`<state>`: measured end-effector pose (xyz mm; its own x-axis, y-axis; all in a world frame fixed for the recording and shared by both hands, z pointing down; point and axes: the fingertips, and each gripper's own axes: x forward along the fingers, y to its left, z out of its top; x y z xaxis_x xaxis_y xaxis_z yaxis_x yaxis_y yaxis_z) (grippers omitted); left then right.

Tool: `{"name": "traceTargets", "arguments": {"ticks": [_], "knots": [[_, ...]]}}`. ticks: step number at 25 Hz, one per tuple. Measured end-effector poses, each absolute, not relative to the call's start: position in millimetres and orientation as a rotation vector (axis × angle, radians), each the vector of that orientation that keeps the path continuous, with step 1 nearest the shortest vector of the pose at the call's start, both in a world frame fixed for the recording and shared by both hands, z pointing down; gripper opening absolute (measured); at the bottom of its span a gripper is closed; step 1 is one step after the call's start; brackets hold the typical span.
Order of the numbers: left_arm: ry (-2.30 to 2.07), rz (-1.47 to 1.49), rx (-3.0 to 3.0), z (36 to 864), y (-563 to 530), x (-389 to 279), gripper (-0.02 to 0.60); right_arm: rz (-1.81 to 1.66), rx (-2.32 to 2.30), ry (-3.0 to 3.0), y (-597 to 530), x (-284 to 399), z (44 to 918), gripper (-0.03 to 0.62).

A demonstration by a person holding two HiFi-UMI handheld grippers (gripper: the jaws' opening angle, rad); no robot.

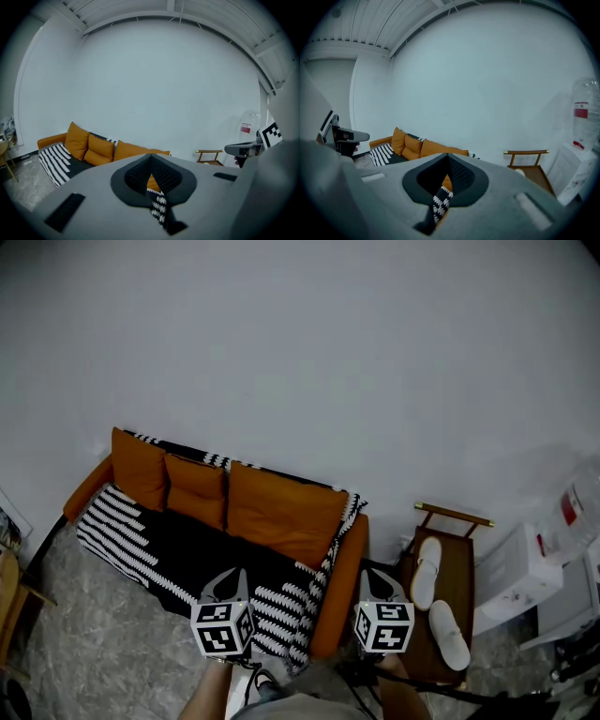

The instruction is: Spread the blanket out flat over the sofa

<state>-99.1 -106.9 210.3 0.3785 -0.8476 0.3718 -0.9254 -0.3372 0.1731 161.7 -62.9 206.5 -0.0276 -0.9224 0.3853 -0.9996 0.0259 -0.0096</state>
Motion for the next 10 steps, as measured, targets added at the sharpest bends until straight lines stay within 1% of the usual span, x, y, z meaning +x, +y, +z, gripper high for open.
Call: {"name": "traceTargets", "arguments": {"ticks": [10], "knots": [[-1.542,0.298,2.288,212.7,-103.4,-96.0,0.003,0.401,1.979,-2.05,-61.9,161.4,202.4,0.005]]}}
